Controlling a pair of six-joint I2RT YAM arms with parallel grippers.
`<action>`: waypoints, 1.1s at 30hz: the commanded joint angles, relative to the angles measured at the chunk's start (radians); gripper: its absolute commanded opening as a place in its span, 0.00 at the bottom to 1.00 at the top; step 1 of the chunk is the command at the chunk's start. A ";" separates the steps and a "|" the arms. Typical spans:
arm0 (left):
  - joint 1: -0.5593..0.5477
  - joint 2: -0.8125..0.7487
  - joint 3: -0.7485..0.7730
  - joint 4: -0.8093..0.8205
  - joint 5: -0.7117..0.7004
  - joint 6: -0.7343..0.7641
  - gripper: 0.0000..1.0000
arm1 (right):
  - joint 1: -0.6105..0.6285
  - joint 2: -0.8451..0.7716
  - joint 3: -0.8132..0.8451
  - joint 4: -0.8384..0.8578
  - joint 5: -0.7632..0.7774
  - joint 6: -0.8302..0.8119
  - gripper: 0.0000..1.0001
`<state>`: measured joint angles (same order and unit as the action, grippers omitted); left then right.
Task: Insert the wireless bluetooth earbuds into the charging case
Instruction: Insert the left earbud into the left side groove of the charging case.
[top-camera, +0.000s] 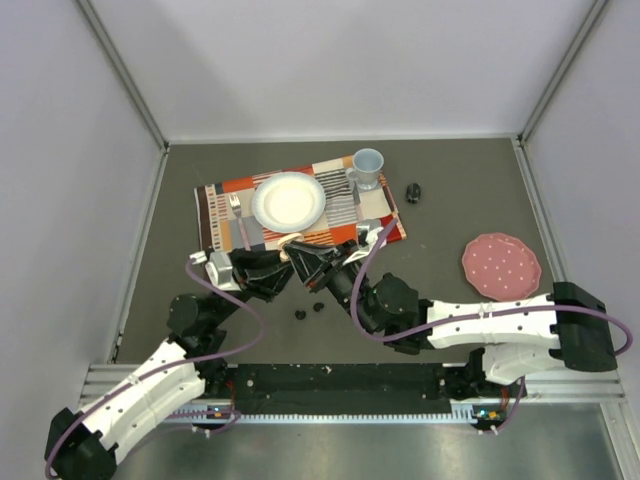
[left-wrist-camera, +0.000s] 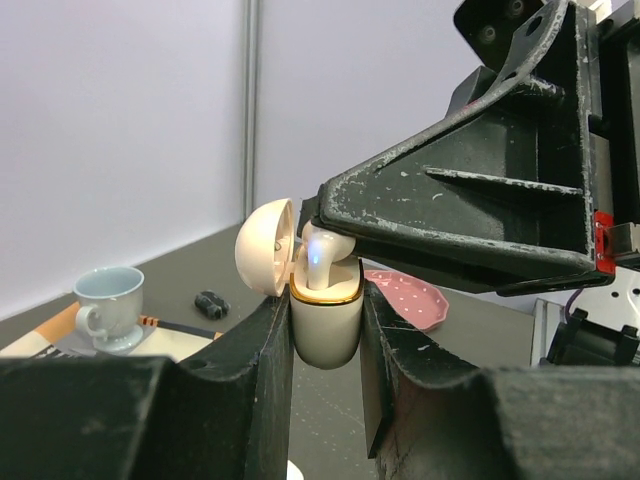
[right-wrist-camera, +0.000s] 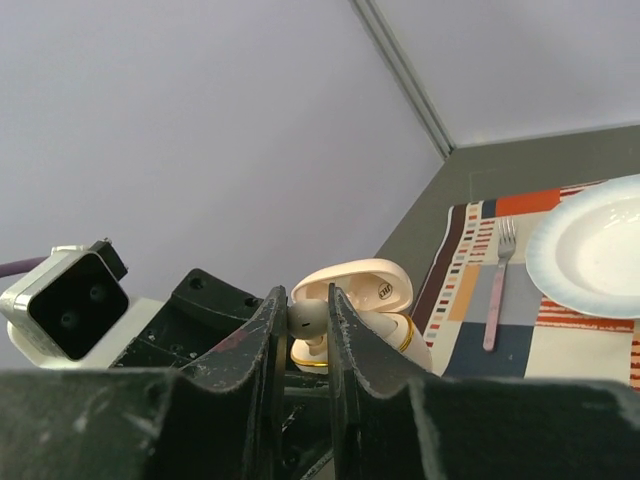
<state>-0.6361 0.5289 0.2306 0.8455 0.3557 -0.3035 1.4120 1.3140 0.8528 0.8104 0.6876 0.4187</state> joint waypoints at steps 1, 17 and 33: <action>0.001 -0.024 0.015 0.119 -0.055 0.001 0.00 | 0.025 0.033 0.002 -0.083 0.024 -0.044 0.06; 0.001 -0.044 0.026 0.056 -0.021 0.020 0.00 | 0.028 0.005 0.048 -0.162 0.073 -0.083 0.32; 0.001 -0.058 0.023 -0.028 -0.003 0.035 0.00 | -0.018 -0.113 0.123 -0.174 -0.102 -0.156 0.64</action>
<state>-0.6350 0.4873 0.2245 0.7574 0.3473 -0.2825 1.4036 1.2564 0.9184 0.6342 0.6518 0.3107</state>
